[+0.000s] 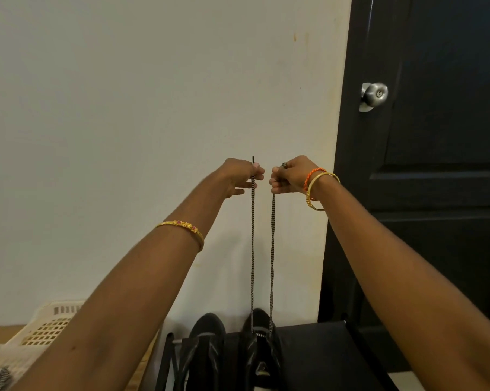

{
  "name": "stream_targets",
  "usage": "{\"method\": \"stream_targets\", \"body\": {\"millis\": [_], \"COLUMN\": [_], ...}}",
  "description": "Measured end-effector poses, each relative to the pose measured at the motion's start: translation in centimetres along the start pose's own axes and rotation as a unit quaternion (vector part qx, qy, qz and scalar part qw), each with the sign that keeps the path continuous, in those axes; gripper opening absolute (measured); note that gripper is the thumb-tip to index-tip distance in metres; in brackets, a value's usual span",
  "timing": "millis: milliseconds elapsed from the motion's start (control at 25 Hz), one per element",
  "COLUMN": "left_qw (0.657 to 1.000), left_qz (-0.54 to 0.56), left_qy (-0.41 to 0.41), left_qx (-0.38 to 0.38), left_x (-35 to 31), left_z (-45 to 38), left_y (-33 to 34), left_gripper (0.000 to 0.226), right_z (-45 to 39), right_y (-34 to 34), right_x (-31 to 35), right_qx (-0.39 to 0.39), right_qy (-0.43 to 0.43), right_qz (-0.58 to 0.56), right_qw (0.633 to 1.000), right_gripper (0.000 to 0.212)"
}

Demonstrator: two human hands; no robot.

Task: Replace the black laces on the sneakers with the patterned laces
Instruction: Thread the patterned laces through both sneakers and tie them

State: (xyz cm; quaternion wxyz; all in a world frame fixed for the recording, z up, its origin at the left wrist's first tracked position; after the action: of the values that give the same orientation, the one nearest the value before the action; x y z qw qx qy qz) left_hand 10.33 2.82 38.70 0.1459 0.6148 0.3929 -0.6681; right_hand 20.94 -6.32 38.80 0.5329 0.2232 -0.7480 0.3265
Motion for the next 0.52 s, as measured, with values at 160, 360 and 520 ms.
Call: {"method": "stream_targets", "body": {"millis": [160, 360, 520], "left_qw": [1.000, 1.000, 0.999], "left_qz": [0.010, -0.011, -0.019], "left_qy": [0.015, 0.026, 0.018], "left_qx": [-0.006, -0.012, -0.020], "left_x": [-0.7, -1.4, -0.9], "left_z": [-0.1, 0.0, -0.1], "left_y": [0.7, 0.8, 1.0], "left_gripper": [0.026, 0.015, 0.012], "right_z": [-1.3, -1.5, -0.9], "right_y": [-0.2, -0.8, 0.0], "right_x": [1.4, 1.7, 1.8], "right_qx": [-0.011, -0.038, -0.001], "right_qy": [-0.025, -0.055, -0.077], "right_qz": [0.088, 0.092, 0.098], "right_qw": [0.996, 0.993, 0.992], "right_gripper": [0.014, 0.016, 0.013]}}
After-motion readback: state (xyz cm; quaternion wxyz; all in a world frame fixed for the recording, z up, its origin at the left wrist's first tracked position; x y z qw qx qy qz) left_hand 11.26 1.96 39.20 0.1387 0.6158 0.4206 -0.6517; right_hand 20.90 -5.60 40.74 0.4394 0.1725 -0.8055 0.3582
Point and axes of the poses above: each hand's wrist, its own z-axis away from the middle knuckle, its own y-axis out of the palm, x = y × z, the point moved 6 cm from there along -z, towards the middle knuckle, and after that the axes turned 2 degrees about -y, right-handed, at the moved point
